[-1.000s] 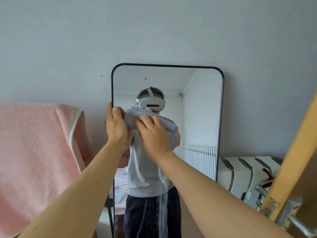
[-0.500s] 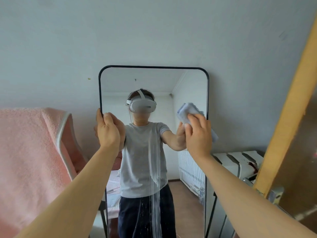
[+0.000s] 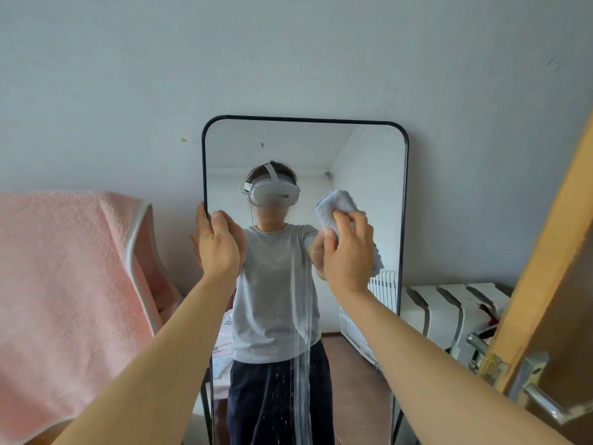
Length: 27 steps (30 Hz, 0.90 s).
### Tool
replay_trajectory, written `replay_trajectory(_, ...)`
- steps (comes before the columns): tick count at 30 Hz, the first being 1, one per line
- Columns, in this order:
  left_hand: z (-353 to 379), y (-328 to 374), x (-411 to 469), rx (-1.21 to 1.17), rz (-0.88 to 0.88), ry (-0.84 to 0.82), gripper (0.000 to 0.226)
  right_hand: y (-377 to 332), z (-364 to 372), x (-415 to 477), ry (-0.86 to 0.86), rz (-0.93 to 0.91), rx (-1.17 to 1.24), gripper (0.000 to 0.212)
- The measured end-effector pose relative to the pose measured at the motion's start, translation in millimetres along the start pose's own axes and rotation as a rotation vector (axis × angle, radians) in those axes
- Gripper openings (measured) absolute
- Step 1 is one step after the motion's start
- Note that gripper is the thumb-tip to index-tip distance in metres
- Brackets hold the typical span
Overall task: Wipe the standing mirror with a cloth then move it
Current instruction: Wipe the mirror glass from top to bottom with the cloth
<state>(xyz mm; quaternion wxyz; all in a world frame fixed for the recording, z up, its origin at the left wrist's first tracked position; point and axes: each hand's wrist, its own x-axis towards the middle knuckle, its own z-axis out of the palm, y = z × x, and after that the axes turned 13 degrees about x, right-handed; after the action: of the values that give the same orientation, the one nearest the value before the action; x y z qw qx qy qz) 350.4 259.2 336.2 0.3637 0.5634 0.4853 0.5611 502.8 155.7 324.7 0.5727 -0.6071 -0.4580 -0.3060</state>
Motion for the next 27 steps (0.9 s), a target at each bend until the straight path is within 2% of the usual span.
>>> replay_trajectory(3, -1.0, -2.9, -3.1, -0.009, -0.006, 0.001, 0.064, -18.8, 13.9, -4.8, -0.060, -0.062, 0.014, 0.022)
replay_trajectory(7, -3.0, -6.8, -5.6, 0.003, 0.004, -0.009, 0.052, -42.6, 39.4, -12.8, -0.163, -0.164, 0.090, 0.022)
replay_trajectory(11, -6.4, -7.3, -3.1, -0.019, 0.011, -0.046, 0.052, -68.4, 61.8, -26.0, -0.292, -0.314, 0.172, 0.019)
replay_trajectory(16, -11.3, -11.3, -8.6, -0.068, -0.015, -0.078, 0.046, -69.6, 61.5, -47.0, -0.519, -0.449, 0.154, 0.035)
replay_trajectory(20, -9.5, -14.1, -18.4, -0.083, -0.012, -0.051, 0.042, -48.8, 43.8, -51.8, -0.499, -0.517, 0.083, 0.023)
replay_trajectory(23, -5.2, -22.8, -17.7, -0.057, -0.053, -0.027, 0.056, -34.8, 28.9, -51.5, -0.462, -0.501, 0.056, 0.027)
replay_trajectory(27, -2.3, -24.2, -24.8, -0.009, -0.064, 0.003, 0.056, -18.2, 13.8, -47.4, -0.438, -0.468, 0.051, 0.032)
